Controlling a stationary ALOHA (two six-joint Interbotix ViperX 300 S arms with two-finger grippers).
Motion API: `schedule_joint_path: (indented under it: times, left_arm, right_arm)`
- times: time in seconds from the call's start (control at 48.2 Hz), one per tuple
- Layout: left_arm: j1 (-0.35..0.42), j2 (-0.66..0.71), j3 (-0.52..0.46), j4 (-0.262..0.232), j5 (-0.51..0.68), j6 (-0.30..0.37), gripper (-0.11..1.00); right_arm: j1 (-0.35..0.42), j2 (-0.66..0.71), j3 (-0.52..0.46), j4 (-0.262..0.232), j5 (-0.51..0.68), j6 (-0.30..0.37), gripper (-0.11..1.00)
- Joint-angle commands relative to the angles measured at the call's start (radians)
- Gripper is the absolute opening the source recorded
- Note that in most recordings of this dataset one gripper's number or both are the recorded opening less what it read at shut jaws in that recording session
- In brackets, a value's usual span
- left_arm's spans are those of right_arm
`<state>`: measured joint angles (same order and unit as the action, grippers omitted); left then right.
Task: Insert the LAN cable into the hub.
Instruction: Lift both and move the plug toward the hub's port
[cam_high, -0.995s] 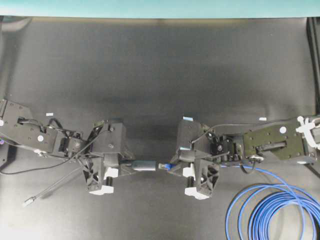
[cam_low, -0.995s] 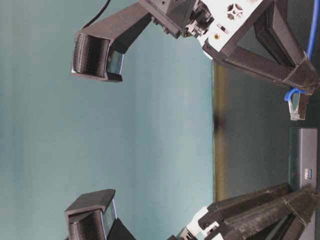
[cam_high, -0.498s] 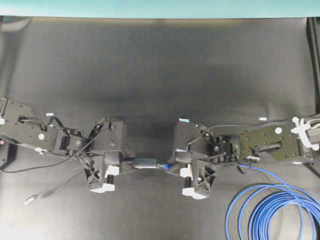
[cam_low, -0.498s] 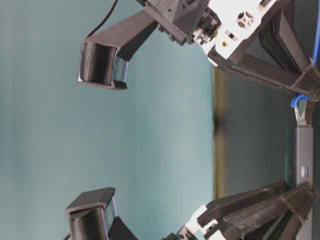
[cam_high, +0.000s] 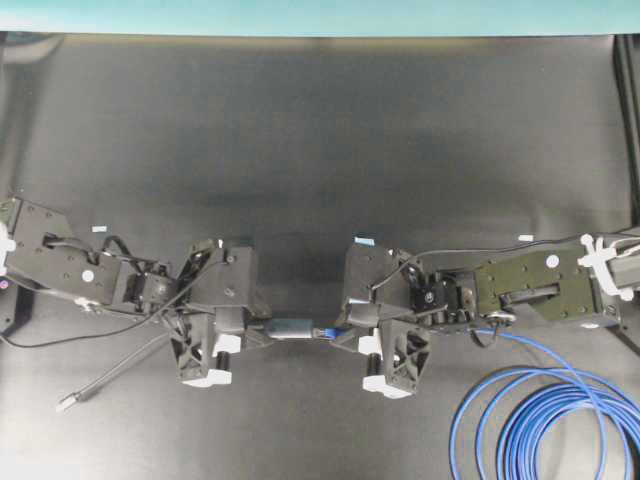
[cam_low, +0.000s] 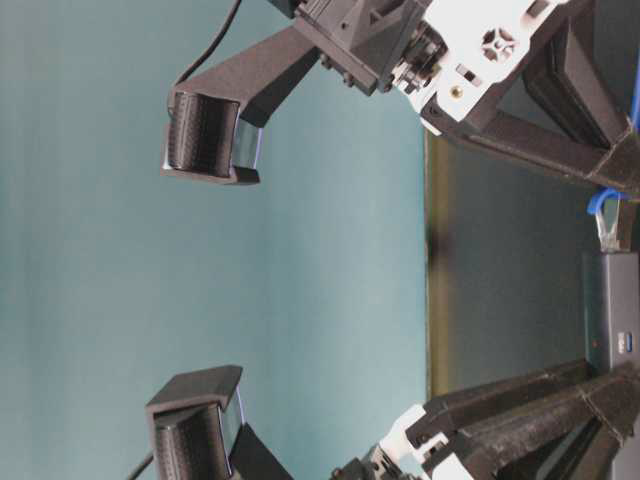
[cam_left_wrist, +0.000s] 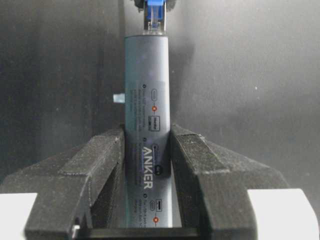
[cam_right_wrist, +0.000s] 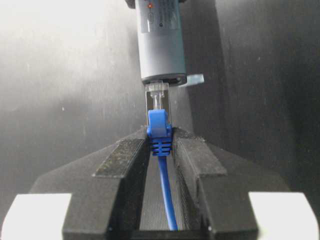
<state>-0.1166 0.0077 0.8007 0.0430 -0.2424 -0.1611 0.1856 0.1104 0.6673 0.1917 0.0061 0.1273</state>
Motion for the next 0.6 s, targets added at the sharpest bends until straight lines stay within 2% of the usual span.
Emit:
schedule_joint_path:
  times: [0.0, 0.415, 0.58]
  left_arm:
    - [0.000, -0.005, -0.026, 0.003, -0.005, 0.000, 0.28]
    - [0.000, 0.017, -0.075, 0.003, 0.052, 0.003, 0.28]
    - [0.002, 0.040, -0.133, 0.003, 0.127, 0.049, 0.28]
  right_arm:
    - [-0.014, -0.002, -0.018, 0.000, 0.006, -0.008, 0.13]
    - [-0.021, 0.008, -0.034, -0.002, 0.044, -0.009, 0.13]
    - [-0.021, 0.018, -0.055, -0.020, 0.078, -0.009, 0.13]
